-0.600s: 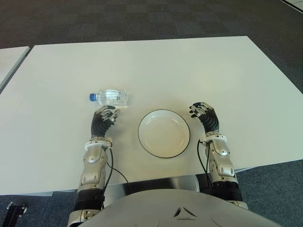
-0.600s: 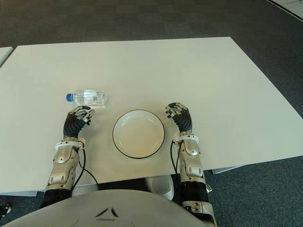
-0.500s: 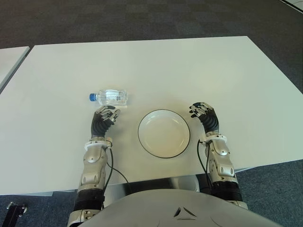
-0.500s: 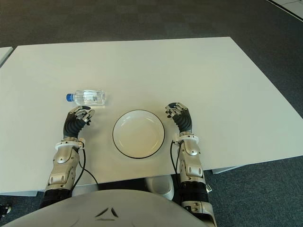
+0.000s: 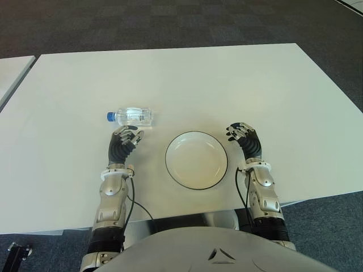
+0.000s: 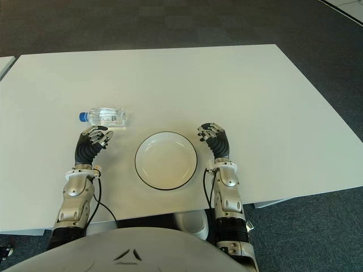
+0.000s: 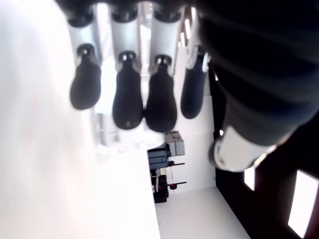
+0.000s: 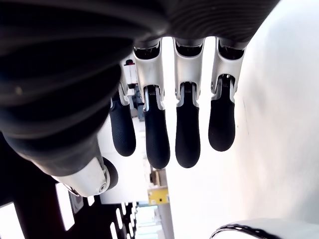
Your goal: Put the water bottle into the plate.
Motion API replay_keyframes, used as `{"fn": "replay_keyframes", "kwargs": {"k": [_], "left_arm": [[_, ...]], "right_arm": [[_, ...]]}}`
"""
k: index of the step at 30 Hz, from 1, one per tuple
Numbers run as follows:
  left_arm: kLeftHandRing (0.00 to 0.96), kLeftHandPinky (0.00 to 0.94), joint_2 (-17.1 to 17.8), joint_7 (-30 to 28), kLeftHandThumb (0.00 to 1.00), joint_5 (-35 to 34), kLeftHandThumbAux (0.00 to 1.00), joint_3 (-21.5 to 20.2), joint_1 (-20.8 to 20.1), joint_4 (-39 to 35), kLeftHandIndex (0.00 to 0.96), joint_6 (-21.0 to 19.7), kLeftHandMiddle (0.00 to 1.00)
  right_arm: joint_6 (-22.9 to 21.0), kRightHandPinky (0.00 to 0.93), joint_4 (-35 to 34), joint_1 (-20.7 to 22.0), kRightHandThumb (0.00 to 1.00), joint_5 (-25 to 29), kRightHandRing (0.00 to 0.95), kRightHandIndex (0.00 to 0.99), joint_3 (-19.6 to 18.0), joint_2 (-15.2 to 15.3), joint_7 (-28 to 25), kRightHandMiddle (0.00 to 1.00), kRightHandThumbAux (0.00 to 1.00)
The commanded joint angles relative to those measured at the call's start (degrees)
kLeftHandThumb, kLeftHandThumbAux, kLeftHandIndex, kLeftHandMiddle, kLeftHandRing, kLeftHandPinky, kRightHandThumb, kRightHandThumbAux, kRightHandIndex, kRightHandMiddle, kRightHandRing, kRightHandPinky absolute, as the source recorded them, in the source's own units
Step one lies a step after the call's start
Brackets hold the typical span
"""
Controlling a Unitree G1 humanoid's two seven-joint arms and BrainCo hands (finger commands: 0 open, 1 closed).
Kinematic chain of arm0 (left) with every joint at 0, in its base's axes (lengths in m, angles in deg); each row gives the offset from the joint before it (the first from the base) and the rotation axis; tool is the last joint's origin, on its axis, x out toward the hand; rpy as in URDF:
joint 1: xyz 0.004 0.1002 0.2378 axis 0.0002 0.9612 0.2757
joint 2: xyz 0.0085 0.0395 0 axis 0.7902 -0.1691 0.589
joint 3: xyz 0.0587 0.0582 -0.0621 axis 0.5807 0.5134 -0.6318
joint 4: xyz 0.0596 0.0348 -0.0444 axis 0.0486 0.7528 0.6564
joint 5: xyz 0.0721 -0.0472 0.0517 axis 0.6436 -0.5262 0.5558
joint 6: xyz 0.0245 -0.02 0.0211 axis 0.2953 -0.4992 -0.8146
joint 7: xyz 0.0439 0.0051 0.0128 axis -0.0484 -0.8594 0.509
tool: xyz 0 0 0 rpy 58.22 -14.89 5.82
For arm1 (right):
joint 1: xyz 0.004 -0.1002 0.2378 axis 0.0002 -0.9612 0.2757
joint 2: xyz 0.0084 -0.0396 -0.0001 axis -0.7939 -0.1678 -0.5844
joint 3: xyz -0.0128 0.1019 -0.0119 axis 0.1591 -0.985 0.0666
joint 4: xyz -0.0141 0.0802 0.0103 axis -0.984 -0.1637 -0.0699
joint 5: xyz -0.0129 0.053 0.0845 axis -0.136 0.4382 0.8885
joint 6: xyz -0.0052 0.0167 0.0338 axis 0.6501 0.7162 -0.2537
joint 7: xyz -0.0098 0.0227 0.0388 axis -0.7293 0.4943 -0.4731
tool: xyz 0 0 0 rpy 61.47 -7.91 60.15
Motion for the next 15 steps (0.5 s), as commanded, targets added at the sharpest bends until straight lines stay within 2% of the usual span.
{"fn": "replay_keyframes", "kwargs": {"k": [1,4,7,11,15], "left_arm": [[0.708,0.703,1.4,4.6,0.707,8.28,0.715,1.72,1.3,-2.23,0.436,3.45,0.724],[0.709,0.701,3.8,10.07,0.706,16.5,0.716,2.41,0.55,-0.2,0.435,6.39,0.728],[0.71,0.696,5.61,15.11,0.706,23.5,0.717,2.93,-0.33,0.64,0.435,6.82,0.726],[0.714,0.694,9.79,20.41,0.707,33.25,0.717,3.34,-3.87,0.95,0.434,4.23,0.721],[0.713,0.693,12.04,21.93,0.708,36.75,0.716,3.91,-5.5,0.93,0.433,2.46,0.716]], "right_arm": [[-1.28,0.539,0.73,-0.12,0.704,0.32,0.503,0.428,-0.21,-0.25,0.23,0.495,0.737],[-1.28,0.536,1.01,0.08,0.705,0.18,0.501,0.428,-0.19,-0.3,0.33,0.492,0.737],[-1.34,0.532,1.03,0.1,0.705,0.2,0.498,0.427,-0.2,-0.31,0.33,0.49,0.737],[-1.17,0.536,1.19,0.21,0.704,0.1,0.498,0.427,-0.12,-0.33,0.33,0.489,0.738],[-0.93,0.543,1.38,0.28,0.704,0.02,0.502,0.427,-0.06,-0.35,0.32,0.49,0.738]]}}
